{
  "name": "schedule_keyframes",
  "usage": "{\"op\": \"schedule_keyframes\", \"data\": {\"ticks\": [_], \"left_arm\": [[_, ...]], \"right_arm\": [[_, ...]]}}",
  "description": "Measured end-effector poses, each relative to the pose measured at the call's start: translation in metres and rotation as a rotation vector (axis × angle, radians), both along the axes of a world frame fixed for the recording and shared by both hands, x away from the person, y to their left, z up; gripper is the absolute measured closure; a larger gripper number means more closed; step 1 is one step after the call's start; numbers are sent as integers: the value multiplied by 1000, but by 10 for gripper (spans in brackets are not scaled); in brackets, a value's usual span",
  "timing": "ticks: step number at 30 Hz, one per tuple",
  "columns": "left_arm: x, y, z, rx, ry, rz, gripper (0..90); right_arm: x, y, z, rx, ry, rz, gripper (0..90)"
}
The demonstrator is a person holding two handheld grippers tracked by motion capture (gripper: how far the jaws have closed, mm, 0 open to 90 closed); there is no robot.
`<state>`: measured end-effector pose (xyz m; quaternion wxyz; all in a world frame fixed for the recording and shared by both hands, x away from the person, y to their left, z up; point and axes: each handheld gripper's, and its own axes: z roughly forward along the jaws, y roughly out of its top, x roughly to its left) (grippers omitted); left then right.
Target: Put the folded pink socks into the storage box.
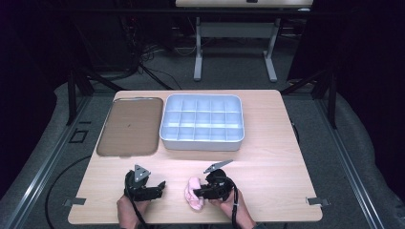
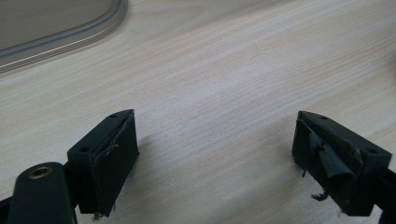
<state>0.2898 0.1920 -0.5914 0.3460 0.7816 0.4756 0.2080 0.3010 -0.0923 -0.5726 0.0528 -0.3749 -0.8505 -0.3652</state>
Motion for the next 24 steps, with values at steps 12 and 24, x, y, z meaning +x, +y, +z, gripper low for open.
{"op": "schedule_keyframes", "data": {"ticks": [12,24], "left_arm": [[0,0,0,2,1,0,145],[0,0,0,3,0,0,145]], "right_arm": [[-3,0,5,31,-51,-3,773],[-11,-11,27,25,-121,-35,772]]}}
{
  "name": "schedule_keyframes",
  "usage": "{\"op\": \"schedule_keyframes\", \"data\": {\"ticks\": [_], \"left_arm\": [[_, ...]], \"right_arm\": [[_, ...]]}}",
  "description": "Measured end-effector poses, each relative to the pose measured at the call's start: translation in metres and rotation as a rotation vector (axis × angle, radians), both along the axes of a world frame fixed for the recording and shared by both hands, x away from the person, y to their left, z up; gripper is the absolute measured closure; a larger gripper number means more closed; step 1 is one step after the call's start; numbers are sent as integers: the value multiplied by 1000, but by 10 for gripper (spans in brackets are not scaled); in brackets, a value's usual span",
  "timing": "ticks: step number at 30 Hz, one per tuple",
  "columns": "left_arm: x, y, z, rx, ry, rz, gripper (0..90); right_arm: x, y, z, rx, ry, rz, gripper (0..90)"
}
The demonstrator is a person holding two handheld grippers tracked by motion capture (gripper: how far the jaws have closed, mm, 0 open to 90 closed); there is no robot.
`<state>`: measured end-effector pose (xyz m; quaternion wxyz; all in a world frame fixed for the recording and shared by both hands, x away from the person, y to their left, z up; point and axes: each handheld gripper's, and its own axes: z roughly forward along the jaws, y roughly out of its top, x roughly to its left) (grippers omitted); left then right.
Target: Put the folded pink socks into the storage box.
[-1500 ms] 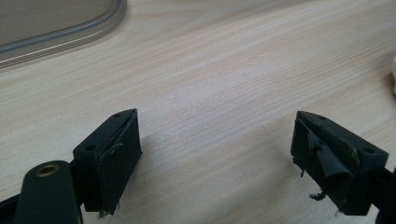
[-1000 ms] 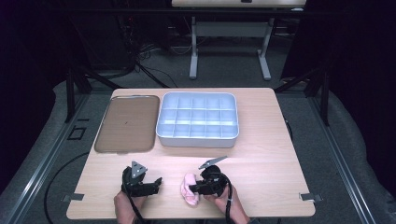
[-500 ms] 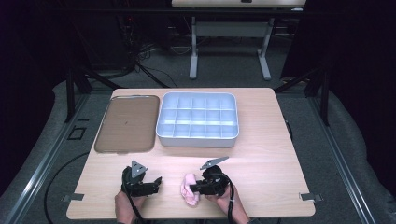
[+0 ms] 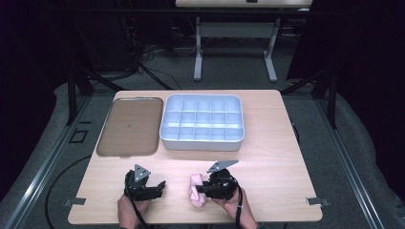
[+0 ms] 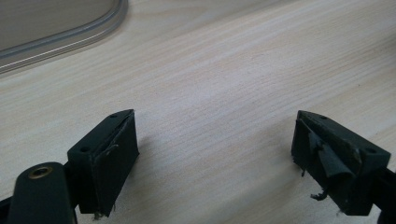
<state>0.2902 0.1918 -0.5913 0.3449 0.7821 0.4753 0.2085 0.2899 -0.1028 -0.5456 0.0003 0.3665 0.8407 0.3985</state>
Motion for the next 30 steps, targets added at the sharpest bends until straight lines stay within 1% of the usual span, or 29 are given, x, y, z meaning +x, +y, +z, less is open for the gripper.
{"op": "schedule_keyframes", "data": {"ticks": [6,8,9,11,13,16,17,20,21,22,26,30], "left_arm": [[0,0,0,-1,0,0,145],[0,0,0,0,0,0,145],[0,0,0,-1,0,0,145],[0,0,0,0,0,0,145],[0,0,0,-1,0,0,145],[0,0,0,0,0,0,145],[0,0,0,-1,0,0,145],[0,0,0,0,0,0,145],[0,0,0,-1,0,0,145],[0,0,0,0,0,0,145],[0,0,0,-1,0,0,145],[0,0,0,-1,0,0,145]], "right_arm": [[1,-14,12,-1,-30,-33,771],[2,-18,16,-2,-46,-52,771],[2,-20,18,-6,-49,-53,771],[3,-24,22,0,-63,-65,770],[3,-28,26,-10,-71,-70,771],[4,-32,31,-6,-86,-85,770],[5,-35,33,-12,-95,-87,771],[6,-41,38,-16,-105,-100,770],[7,-42,40,-10,-108,-109,770],[7,-44,42,-18,-109,-105,770],[9,-50,48,-8,-128,-133,770],[13,-55,55,-15,-148,-146,771]]}}
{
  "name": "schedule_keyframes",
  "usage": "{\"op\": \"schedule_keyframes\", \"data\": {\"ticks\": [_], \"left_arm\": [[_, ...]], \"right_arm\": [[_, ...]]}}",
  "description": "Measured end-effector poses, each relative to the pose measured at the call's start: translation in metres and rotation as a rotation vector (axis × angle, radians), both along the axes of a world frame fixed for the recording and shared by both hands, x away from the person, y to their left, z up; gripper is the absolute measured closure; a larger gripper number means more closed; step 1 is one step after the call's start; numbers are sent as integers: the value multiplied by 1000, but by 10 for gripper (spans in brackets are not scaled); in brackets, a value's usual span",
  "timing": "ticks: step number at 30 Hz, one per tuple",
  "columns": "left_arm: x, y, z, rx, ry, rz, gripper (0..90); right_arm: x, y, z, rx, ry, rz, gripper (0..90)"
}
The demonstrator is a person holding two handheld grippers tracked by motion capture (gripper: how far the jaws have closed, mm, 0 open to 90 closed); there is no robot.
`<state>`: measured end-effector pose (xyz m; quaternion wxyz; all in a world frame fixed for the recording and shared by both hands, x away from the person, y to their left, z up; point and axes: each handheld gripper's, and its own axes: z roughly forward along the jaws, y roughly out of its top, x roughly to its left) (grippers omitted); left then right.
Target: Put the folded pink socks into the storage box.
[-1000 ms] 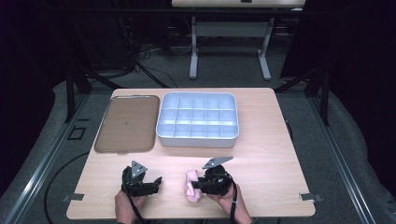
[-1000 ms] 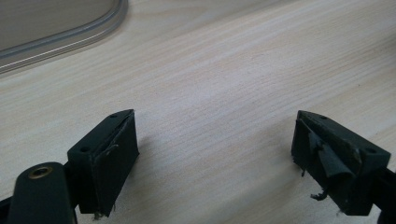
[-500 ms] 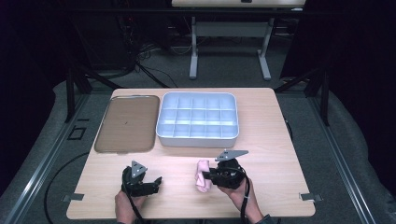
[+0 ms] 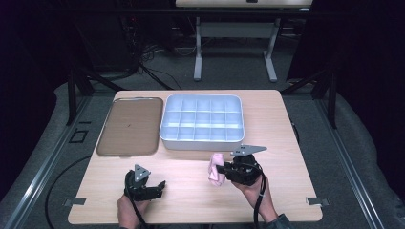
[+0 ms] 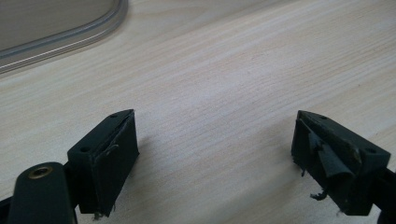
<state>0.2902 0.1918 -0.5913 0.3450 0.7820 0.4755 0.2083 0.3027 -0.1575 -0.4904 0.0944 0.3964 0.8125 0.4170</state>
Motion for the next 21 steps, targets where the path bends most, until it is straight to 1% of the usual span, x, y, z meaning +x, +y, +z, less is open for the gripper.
{"op": "schedule_keyframes", "data": {"ticks": [4,6,13,18,19,21], "left_arm": [[0,0,0,0,0,0,145],[0,0,0,0,0,0,145],[0,0,0,0,0,0,145],[0,0,0,0,0,0,145],[0,0,0,0,0,0,145],[0,0,0,1,0,-1,145]], "right_arm": [[3,-4,7,6,-18,-15,771],[5,-5,10,6,-36,-26,771],[12,-10,21,-5,-58,-46,771],[18,-12,31,-20,-83,-59,771],[19,-13,33,-30,-82,-59,771],[20,-13,37,-31,-93,-61,771]]}}
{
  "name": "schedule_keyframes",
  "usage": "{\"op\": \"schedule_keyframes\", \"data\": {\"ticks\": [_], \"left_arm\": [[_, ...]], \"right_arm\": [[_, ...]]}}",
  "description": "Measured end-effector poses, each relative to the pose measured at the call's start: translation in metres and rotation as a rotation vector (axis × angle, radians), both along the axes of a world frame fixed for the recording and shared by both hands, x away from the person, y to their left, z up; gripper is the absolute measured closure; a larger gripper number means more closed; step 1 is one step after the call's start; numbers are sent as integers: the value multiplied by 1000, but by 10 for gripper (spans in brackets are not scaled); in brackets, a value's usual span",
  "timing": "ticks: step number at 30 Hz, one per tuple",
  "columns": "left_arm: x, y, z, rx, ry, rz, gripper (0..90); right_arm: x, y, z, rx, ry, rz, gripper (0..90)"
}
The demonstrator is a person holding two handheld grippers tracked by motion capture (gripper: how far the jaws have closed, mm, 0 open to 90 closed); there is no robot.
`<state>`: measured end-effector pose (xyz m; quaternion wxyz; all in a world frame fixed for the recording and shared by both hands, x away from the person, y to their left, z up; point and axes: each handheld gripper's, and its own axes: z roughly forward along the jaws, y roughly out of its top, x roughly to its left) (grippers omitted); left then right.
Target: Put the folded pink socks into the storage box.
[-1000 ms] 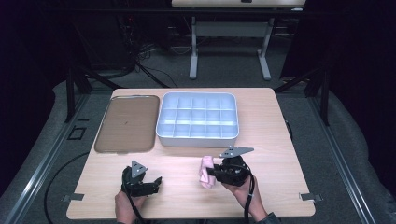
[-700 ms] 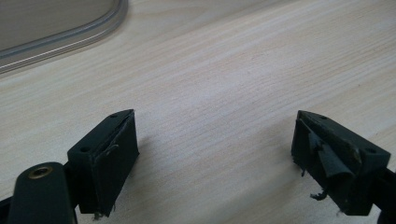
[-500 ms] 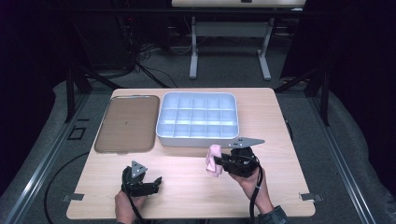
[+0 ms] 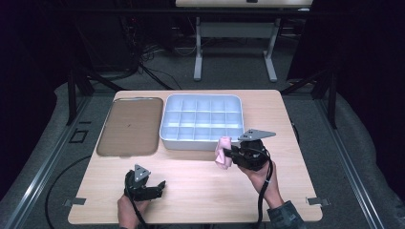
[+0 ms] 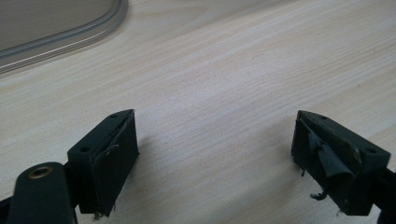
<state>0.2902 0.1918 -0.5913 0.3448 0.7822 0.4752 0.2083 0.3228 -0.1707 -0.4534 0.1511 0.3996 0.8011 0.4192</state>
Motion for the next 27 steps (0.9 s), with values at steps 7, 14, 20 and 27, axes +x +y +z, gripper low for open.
{"op": "schedule_keyframes", "data": {"ticks": [7,14,20,27], "left_arm": [[0,0,0,0,0,0,145],[0,0,0,0,0,0,145],[0,0,0,0,0,0,145],[0,0,0,0,0,0,146]], "right_arm": [[7,-2,9,-9,-32,-23,771],[18,-7,20,-24,-61,-49,771],[31,-10,25,-36,-74,-80,771],[43,-11,27,-50,-98,-114,771]]}}
